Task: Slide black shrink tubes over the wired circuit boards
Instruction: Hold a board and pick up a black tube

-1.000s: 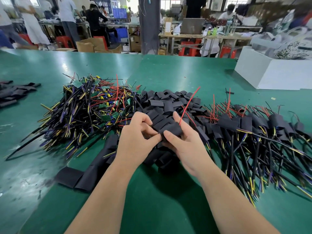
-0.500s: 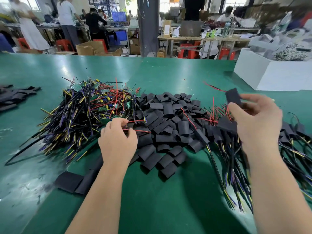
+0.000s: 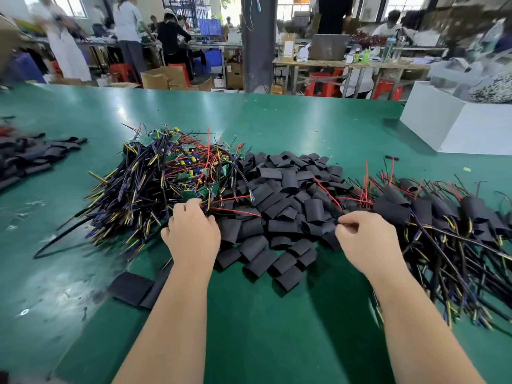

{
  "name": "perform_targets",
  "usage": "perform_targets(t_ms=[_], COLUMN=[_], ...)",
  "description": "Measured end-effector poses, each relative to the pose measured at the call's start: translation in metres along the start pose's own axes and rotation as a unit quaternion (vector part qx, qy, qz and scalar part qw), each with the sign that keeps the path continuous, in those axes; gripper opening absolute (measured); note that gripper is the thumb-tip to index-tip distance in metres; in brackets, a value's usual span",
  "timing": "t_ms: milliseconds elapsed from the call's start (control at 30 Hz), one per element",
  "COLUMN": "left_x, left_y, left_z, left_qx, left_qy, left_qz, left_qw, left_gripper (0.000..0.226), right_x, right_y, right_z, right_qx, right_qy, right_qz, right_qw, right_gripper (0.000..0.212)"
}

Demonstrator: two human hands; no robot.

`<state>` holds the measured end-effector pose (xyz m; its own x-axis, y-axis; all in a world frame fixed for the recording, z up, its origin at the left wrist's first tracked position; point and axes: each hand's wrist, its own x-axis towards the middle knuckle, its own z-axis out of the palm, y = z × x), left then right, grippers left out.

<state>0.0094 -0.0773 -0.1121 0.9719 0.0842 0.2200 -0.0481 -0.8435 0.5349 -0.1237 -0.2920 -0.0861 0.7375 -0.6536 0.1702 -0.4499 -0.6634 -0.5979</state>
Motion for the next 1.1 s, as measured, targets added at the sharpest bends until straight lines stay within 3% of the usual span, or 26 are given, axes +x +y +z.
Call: perform_targets(t_ms=[167, 300, 400, 567, 633, 667, 733, 800, 867, 1000, 1067, 1100], left_x=[0.005, 0.006, 0.001, -0.006, -0.012, -0.015, -0.019, -0.023, -0.025, -0.029, -0.031, -0.032], left_y=[-0.004, -0.006, -0.002, 0.006, 0.012, 0.015, 0.021, 0.024, 0.025, 0.029, 0.031, 0.033], left_z=[0.001, -0.003, -0.008, -0.012, -0.012, -0.011, -0.008, -0.006, -0.006, -0.01, -0.011, -0.011], left_qx=[-0.058, -0.145, -0.226, -0.311, -0.324, -0.329, -0.333, -0.322, -0.322, -0.349, -0.346, -0.336], left_qy=[0.019, 0.087, 0.122, 0.093, 0.068, 0.052, 0.024, -0.001, -0.028, -0.06, -0.073, -0.08], left_qz=[-0.011, 0.049, 0.092, 0.207, 0.255, 0.27, 0.29, 0.307, 0.318, 0.337, 0.355, 0.364], left_qw=[0.998, 0.984, 0.962, 0.923, 0.909, 0.903, 0.897, 0.895, 0.891, 0.872, 0.865, 0.865], left_gripper=[0.035, 0.025, 0.023, 0.008, 0.005, 0.004, 0.006, 0.008, 0.013, 0.012, 0.006, 0.005], right_x=[0.001, 0.0, -0.003, -0.006, -0.009, -0.012, -0.02, -0.023, -0.021, -0.019, -0.018, -0.018], right_y=[0.004, 0.005, 0.007, -0.003, -0.011, -0.016, -0.028, -0.033, -0.035, -0.038, -0.039, -0.039], right_z=[-0.001, 0.002, 0.005, 0.009, 0.013, 0.017, 0.025, 0.028, 0.027, 0.023, 0.024, 0.025], right_qx=[0.031, 0.028, 0.031, 0.108, 0.204, 0.286, 0.476, 0.597, 0.66, 0.719, 0.716, 0.7], right_qy=[0.043, 0.056, 0.067, 0.128, 0.046, -0.04, -0.2, -0.268, -0.275, -0.248, -0.235, -0.226], right_qz=[0.039, 0.025, -0.004, -0.068, -0.037, -0.007, 0.053, 0.067, 0.049, 0.086, 0.106, 0.106], right_qw=[0.998, 0.998, 0.997, 0.983, 0.977, 0.957, 0.855, 0.753, 0.697, 0.644, 0.648, 0.669], right_gripper=[0.032, 0.04, 0.037, 0.021, 0.021, 0.022, 0.033, 0.057, 0.068, 0.051, 0.042, 0.038])
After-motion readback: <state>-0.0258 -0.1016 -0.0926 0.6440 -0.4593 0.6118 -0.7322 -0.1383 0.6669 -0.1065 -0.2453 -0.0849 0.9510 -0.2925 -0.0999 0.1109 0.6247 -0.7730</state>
